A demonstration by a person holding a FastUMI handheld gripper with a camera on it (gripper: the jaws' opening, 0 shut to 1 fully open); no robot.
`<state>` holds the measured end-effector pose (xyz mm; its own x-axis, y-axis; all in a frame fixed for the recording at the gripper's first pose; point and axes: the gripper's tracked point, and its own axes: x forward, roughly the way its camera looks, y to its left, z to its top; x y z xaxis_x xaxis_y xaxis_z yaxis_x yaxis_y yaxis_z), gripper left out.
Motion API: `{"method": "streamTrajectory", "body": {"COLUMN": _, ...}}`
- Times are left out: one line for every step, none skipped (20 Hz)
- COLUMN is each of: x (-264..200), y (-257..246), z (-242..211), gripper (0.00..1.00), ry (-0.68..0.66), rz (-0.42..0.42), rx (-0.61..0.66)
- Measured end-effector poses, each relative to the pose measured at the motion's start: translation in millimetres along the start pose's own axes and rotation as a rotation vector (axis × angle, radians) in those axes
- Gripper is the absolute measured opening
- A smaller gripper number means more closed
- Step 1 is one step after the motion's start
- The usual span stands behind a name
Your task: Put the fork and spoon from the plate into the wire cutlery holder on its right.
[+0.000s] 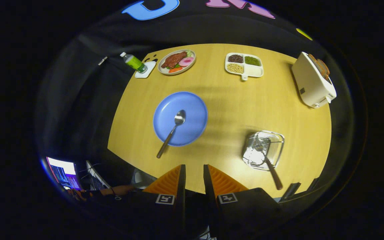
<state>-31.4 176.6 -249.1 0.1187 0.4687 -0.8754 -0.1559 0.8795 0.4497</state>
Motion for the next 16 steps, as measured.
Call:
{"method": "streamTrajectory", "body": {"x": 14, "y": 15, "z": 0, "gripper": 0.33, "ry": 0.007, "rz": 0.013, "rx": 0.015}}
{"method": "streamTrajectory", "body": {"x": 28, "y": 30, "z": 3, "gripper": 0.33, "ry": 0.007, "rz": 0.031, "rx": 0.033}}
{"method": "streamTrajectory", "body": {"x": 46, "y": 42, "z": 7, "gripper": 0.33, "ry": 0.010, "rz": 0.037, "rx": 0.053}}
{"method": "streamTrajectory", "body": {"x": 59, "y": 46, "z": 9, "gripper": 0.33, "ry": 0.010, "rz": 0.024, "rx": 0.063}}
{"method": "streamTrajectory", "body": {"x": 75, "y": 50, "z": 12, "gripper": 0.33, "ry": 0.010, "rz": 0.013, "rx": 0.077}}
{"method": "streamTrajectory", "body": {"x": 91, "y": 54, "z": 17, "gripper": 0.33, "ry": 0.007, "rz": 0.003, "rx": 0.097}}
{"method": "streamTrajectory", "body": {"x": 107, "y": 56, "z": 19, "gripper": 0.33, "ry": 0.004, "rz": -0.020, "rx": 0.117}}
{"method": "streamTrajectory", "body": {"x": 120, "y": 53, "z": 20, "gripper": 0.33, "ry": 0.008, "rz": -0.043, "rx": 0.128}}
{"method": "streamTrajectory", "body": {"x": 133, "y": 52, "z": 21, "gripper": 0.33, "ry": 0.011, "rz": -0.061, "rx": 0.143}}
{"method": "streamTrajectory", "body": {"x": 142, "y": 54, "z": 21, "gripper": 0.33, "ry": 0.015, "rz": -0.073, "rx": 0.163}}
{"method": "streamTrajectory", "body": {"x": 152, "y": 55, "z": 23, "gripper": 0.33, "ry": 0.014, "rz": -0.076, "rx": 0.184}}
{"method": "streamTrajectory", "body": {"x": 160, "y": 57, "z": 23, "gripper": 0.33, "ry": 0.014, "rz": -0.080, "rx": 0.197}}
{"method": "streamTrajectory", "body": {"x": 168, "y": 55, "z": 23, "gripper": 0.33, "ry": 0.019, "rz": -0.099, "rx": 0.200}}
{"method": "streamTrajectory", "body": {"x": 175, "y": 54, "z": 22, "gripper": 0.33, "ry": 0.023, "rz": -0.118, "rx": 0.199}}
{"method": "streamTrajectory", "body": {"x": 182, "y": 53, "z": 21, "gripper": 0.33, "ry": 0.034, "rz": -0.135, "rx": 0.196}}
{"method": "streamTrajectory", "body": {"x": 189, "y": 53, "z": 19, "gripper": 0.33, "ry": 0.045, "rz": -0.146, "rx": 0.194}}
